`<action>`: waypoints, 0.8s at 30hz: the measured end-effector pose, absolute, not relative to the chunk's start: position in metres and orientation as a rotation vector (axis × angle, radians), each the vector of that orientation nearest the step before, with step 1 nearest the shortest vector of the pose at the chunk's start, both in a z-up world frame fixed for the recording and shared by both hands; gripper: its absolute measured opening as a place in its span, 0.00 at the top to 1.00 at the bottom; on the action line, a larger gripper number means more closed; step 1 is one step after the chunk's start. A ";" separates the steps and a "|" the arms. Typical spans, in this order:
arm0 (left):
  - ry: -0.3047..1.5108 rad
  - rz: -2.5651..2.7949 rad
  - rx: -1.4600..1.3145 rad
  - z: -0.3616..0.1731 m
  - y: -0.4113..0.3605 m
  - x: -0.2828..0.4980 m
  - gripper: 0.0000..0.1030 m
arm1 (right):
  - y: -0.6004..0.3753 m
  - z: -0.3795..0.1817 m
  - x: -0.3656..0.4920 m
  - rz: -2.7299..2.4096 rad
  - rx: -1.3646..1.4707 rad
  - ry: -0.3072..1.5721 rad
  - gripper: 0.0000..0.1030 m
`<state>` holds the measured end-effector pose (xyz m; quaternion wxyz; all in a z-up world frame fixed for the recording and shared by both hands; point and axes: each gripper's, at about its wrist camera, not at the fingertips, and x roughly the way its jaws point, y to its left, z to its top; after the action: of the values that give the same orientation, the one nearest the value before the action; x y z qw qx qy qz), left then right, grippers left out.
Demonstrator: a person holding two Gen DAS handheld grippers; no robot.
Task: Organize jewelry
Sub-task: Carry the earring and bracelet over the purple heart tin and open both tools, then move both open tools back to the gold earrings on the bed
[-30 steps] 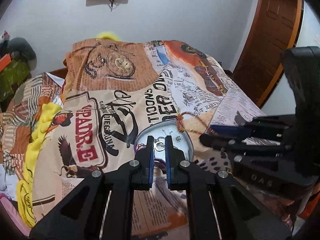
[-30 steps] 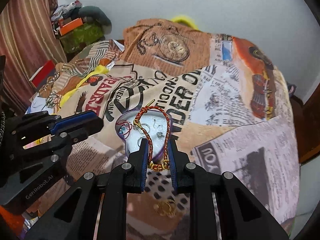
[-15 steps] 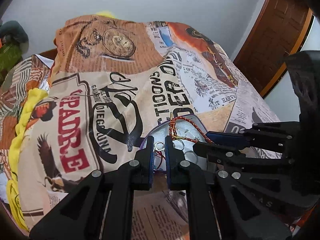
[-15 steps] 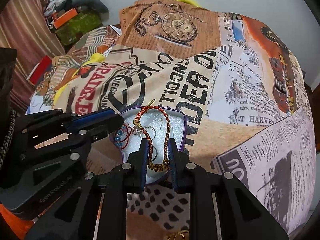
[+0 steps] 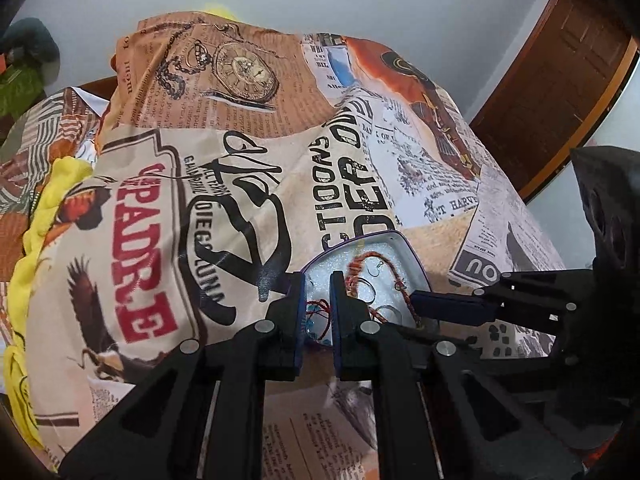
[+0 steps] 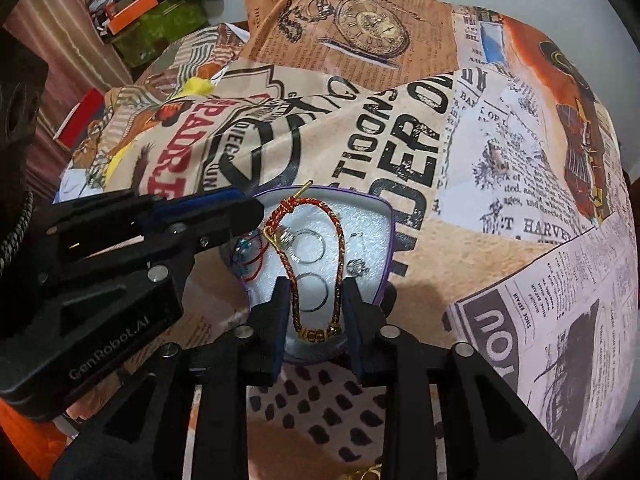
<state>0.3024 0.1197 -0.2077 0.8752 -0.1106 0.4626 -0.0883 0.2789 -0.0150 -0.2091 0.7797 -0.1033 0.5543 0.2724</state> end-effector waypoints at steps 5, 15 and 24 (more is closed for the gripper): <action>0.936 -0.172 -0.228 -0.191 0.123 0.289 0.92 | -0.020 -0.197 0.272 0.597 -0.201 1.179 0.74; 0.871 -0.137 -0.132 -0.149 0.108 0.255 0.92 | -0.036 -0.160 0.251 0.589 -0.211 1.097 0.74; 0.816 -0.121 -0.032 -0.127 0.080 0.214 0.81 | -0.065 -0.128 0.226 0.574 -0.206 0.992 0.73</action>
<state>0.2142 0.0802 -0.1272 0.9160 -0.0157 0.3965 -0.0590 0.2259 -0.0646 -0.1284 0.8352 -0.0975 0.4686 0.2709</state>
